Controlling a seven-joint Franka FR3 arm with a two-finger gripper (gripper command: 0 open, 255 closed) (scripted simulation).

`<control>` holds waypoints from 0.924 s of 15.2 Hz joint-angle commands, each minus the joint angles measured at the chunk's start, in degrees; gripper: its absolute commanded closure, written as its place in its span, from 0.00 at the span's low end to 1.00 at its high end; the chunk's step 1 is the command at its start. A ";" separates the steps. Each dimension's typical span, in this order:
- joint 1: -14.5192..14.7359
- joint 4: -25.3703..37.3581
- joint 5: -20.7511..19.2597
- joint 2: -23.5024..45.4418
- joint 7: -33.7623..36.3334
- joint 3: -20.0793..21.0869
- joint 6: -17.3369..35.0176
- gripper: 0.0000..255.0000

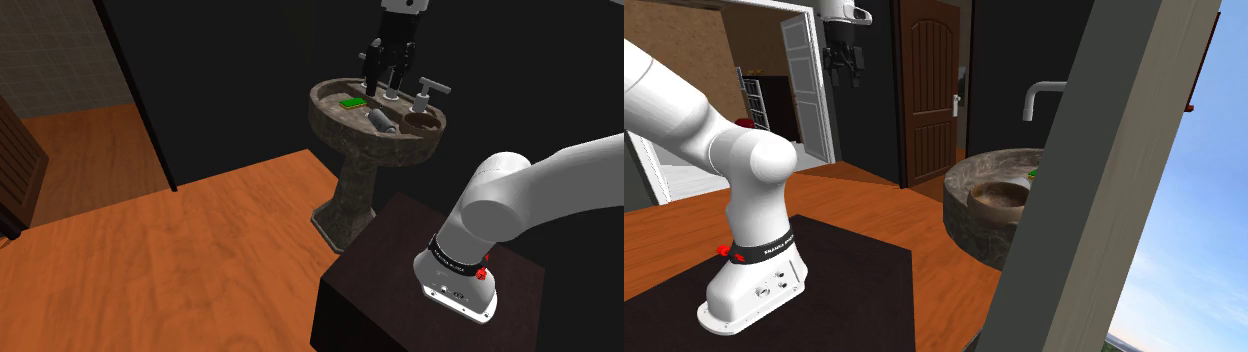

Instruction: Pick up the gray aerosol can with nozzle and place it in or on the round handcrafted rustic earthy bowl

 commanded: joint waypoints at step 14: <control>-5.99 -1.94 -5.52 14.58 -5.18 -10.27 16.23 0.00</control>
